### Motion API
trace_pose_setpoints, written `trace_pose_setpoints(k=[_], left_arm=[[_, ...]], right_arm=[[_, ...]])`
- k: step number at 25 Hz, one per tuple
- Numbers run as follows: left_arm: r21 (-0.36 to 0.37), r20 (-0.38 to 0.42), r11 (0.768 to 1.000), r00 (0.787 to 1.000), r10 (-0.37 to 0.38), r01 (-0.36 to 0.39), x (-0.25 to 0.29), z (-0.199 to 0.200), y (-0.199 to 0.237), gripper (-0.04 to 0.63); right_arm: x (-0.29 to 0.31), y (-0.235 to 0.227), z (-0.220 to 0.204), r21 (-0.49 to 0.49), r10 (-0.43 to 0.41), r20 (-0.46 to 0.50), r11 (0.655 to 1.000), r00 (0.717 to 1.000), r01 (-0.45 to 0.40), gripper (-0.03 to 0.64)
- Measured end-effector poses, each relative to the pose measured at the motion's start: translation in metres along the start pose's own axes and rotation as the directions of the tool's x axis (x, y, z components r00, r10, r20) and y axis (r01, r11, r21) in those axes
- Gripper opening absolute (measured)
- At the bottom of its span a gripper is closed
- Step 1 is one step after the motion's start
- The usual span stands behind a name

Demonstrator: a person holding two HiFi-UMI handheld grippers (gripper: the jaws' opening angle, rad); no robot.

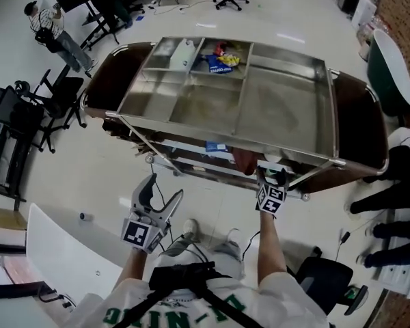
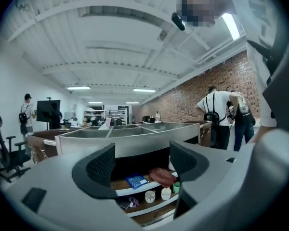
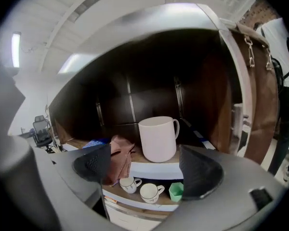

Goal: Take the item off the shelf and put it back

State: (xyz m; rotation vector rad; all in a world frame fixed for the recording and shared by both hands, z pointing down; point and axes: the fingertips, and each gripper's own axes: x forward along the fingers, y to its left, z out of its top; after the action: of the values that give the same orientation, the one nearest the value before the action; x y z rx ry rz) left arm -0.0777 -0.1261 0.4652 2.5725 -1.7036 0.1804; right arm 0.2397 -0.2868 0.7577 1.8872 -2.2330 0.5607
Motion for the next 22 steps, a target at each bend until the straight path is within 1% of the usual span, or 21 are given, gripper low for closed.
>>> trace_pose_setpoints(k=[5, 8, 10, 12, 14, 18, 22], left_arm=[[0.000, -0.044, 0.997, 0.996, 0.073, -0.073, -0.018, -0.012, 0.015, 0.345], [0.010, -0.053, 0.994, 0.993, 0.107, -0.107, -0.027, -0.020, 0.023, 0.345], [-0.001, -0.051, 0.992, 0.991, 0.123, -0.124, -0.028, -0.014, 0.023, 0.345], [-0.006, -0.048, 0.991, 0.990, 0.136, -0.136, -0.028, -0.010, 0.024, 0.345], [-0.010, -0.044, 0.990, 0.989, 0.142, -0.142, -0.029, -0.011, 0.023, 0.345], [-0.030, -0.037, 0.991, 0.991, 0.129, -0.131, -0.029, -0.015, 0.019, 0.345], [-0.045, -0.020, 0.994, 0.995, 0.094, -0.095, -0.022, -0.015, 0.014, 0.345]], right_arm=[[0.050, -0.022, 0.010, 0.026, -0.041, -0.002, 0.999, 0.999, 0.041, 0.472], [0.069, -0.032, 0.013, 0.032, -0.064, -0.014, 0.997, 0.998, 0.064, 0.474], [0.076, -0.036, 0.017, 0.037, -0.073, -0.014, 0.997, 0.997, 0.073, 0.472], [0.081, -0.036, 0.021, 0.023, -0.064, -0.017, 0.998, 0.998, 0.065, 0.467], [0.084, -0.033, 0.023, -0.006, -0.048, -0.032, 0.999, 0.998, 0.047, 0.417], [0.071, -0.025, 0.023, -0.030, -0.024, -0.054, 0.999, 0.998, 0.023, 0.414], [0.041, -0.027, 0.015, 0.012, -0.030, -0.050, 0.999, 0.998, 0.031, 0.414]])
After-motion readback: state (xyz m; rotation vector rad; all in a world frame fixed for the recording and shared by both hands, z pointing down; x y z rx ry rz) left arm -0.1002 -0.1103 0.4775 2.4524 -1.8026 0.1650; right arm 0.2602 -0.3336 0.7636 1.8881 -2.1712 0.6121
